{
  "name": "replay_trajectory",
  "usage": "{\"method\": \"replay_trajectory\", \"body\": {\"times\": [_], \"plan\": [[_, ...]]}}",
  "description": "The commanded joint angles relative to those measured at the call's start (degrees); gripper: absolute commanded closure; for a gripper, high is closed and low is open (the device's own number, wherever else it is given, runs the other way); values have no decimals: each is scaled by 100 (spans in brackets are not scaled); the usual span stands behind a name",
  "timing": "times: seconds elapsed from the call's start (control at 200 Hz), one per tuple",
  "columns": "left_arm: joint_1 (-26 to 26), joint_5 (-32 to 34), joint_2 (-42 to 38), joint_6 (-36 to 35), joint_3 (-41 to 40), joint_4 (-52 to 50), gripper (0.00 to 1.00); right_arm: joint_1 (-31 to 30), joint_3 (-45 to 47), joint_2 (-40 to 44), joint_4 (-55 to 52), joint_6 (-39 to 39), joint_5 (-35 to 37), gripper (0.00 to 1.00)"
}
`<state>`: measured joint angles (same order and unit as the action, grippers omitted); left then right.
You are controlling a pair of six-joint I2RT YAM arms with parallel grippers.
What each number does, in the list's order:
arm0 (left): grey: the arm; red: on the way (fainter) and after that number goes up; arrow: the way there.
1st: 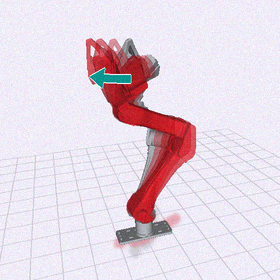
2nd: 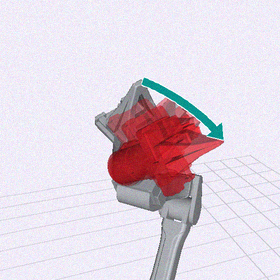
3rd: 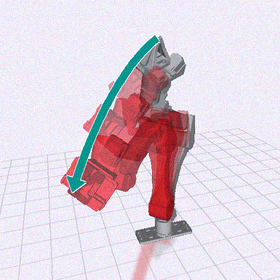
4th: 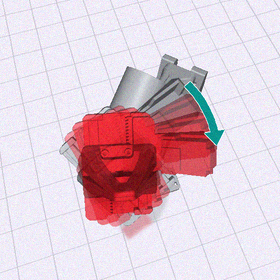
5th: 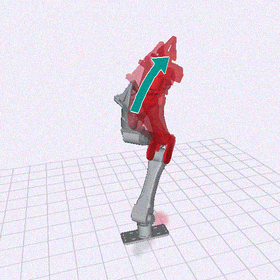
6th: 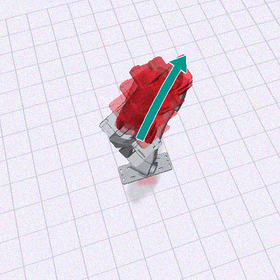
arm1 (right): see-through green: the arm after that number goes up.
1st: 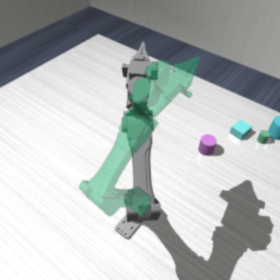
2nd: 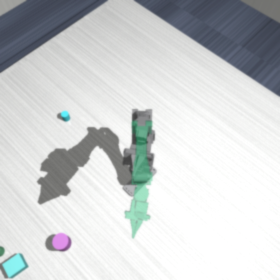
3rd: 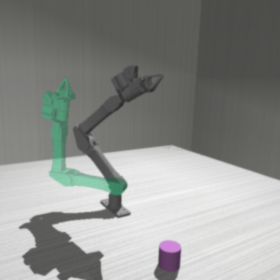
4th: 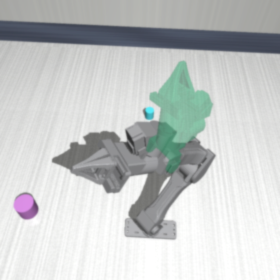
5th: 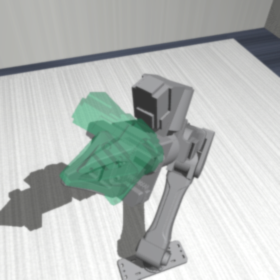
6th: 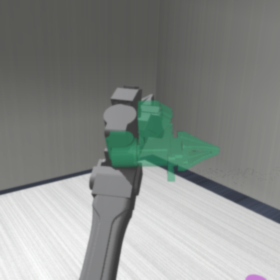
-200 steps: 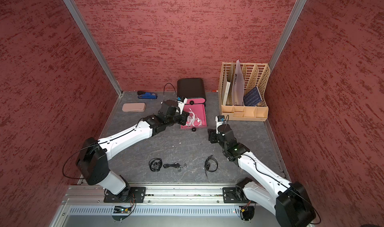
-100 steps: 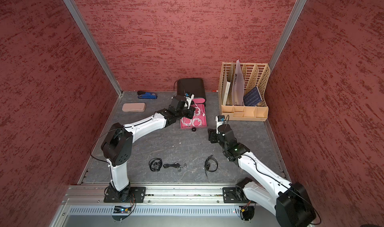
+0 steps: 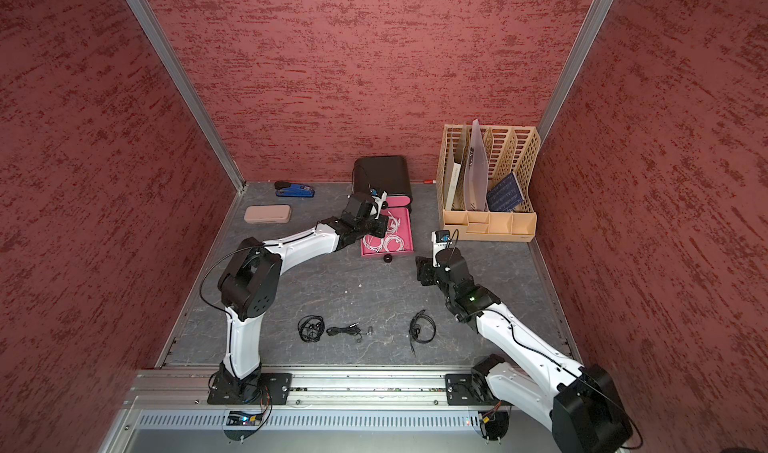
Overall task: Place the wired earphones into the drawer by color
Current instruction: Place the wired earphones in the drawer.
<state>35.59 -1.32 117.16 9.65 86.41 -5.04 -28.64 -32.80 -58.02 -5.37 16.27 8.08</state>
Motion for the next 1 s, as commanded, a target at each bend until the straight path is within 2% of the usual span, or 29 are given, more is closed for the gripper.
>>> {"method": "replay_trajectory", "body": {"times": [0.0, 0.326, 0.426, 0.516, 0.576, 0.802, 0.997], "plan": [[-56, 182, 144, 81, 24, 123, 100, 39, 72, 80, 135, 17, 134, 34], [-44, 571, 228, 107, 43, -83, 100, 35, 72, 67, 141, 15, 124, 34], [-52, 594, 211, 116, 29, -103, 87, 38, 72, 63, 150, 16, 123, 34], [-51, 564, 143, 147, -31, -88, 70, 41, 72, 37, 159, 18, 124, 34], [-44, 539, 65, 173, -91, -34, 62, 34, 66, 28, 154, 15, 120, 34], [-35, 484, -406, 260, -388, -20, 55, 35, 67, 19, 159, 17, 134, 34], [-38, 429, -1281, 403, -1158, 217, 47, 40, 64, -40, 207, -9, 36, 34]]}}
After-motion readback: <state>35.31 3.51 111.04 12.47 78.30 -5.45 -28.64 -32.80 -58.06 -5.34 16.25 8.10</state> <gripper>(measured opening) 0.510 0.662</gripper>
